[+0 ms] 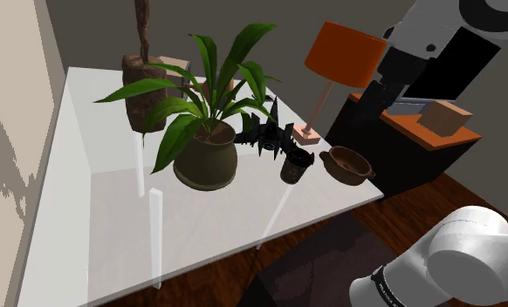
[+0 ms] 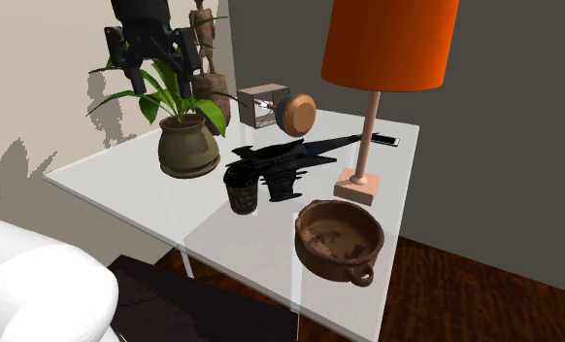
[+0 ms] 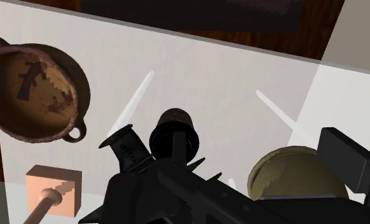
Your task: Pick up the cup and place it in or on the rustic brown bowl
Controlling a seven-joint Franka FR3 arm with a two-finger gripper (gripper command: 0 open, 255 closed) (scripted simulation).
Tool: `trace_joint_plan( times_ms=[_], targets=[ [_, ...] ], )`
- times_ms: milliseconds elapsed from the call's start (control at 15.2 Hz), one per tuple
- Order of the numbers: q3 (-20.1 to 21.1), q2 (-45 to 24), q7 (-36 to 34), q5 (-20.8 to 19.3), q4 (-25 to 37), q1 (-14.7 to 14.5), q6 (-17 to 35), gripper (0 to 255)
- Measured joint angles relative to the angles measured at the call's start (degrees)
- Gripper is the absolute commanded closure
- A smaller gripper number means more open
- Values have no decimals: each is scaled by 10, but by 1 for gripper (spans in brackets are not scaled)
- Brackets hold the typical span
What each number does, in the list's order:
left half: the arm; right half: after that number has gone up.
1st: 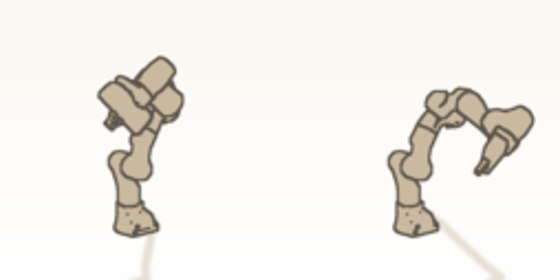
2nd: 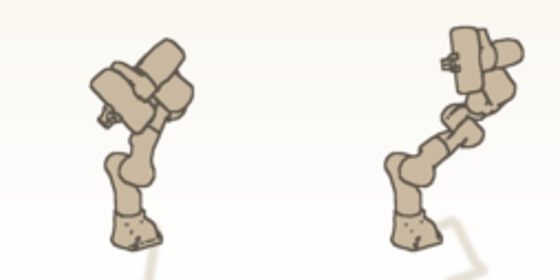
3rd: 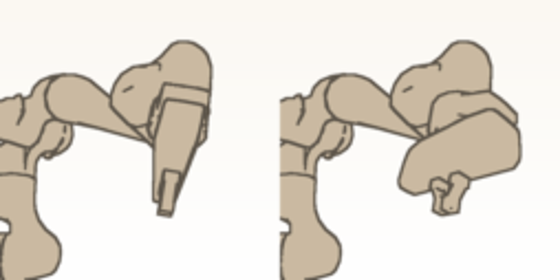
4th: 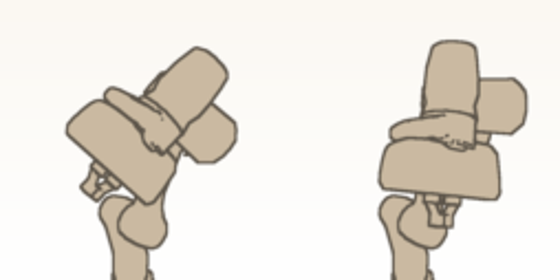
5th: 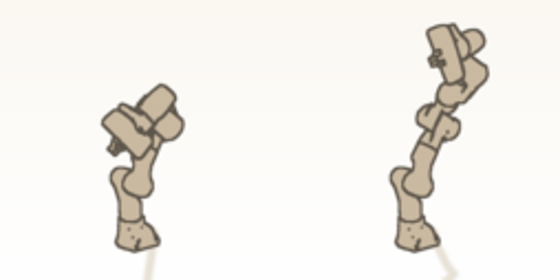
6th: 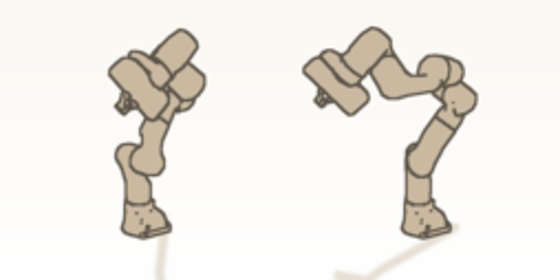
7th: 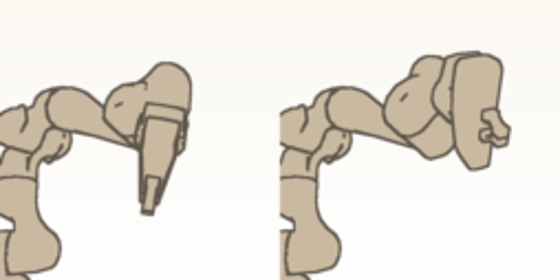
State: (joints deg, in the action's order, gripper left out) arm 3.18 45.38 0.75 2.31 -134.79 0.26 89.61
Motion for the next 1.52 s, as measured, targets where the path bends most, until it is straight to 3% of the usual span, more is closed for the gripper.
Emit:
trace_joint_plan(
  times_ms=[198,528,1518],
  targets=[
    [-10,-14,24,-8,-8,-3,19,0],
    [-34,-87,107,-27,-28,-18,99,0],
    [-86,-382,355,-59,8,-52,327,0]
  ],
)
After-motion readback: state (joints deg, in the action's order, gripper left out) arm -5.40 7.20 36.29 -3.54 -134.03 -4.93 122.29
